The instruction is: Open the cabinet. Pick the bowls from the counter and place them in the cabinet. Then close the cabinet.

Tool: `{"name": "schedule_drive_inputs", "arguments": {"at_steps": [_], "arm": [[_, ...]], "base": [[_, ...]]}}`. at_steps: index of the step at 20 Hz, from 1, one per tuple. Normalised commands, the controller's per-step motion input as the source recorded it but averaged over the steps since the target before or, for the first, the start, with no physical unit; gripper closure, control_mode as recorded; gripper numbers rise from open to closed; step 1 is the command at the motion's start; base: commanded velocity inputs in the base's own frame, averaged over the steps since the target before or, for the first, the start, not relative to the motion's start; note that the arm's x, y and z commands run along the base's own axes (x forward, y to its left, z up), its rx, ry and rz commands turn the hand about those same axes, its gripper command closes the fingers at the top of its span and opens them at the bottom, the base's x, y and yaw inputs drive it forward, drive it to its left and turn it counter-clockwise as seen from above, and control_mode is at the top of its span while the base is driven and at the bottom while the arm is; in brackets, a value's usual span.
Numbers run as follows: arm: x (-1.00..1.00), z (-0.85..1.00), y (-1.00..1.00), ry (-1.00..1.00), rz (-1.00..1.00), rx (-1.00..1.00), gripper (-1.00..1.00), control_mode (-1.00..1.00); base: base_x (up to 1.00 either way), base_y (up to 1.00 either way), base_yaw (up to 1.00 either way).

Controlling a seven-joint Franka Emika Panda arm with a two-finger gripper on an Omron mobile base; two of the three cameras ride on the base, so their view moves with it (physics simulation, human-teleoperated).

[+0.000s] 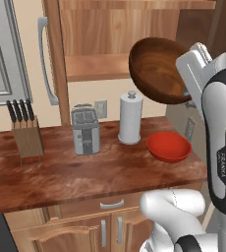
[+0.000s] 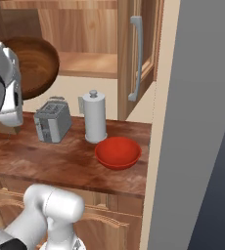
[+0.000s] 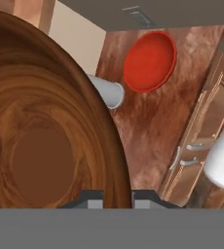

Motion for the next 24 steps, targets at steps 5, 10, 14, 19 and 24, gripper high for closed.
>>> {"name": "schedule_drive_inputs", "arguments": {"at_steps": [5,10,14,19,24], "arm": [[0.34,0.00,0.07,-0.17,0.00,-0.06,1.00,-1.00],[0.33,0.00,0.00,-0.14,0.00,0.00,1.00,-1.00],[0.47,0.00,0.01,0.13,-0.01,0.00,1.00,-1.00],[0.66,0.08,0.00,0.28,0.00,0.00,1.00,-1.00],[0.51,0.09,0.00,0.06,0.00,0.00,1.00,-1.00]], "base": [[0.00,0.00,0.00],[0.00,0.00,0.00],[0.00,0.00,0.00],[0.00,0.00,0.00],[0.00,0.00,0.00]]}}
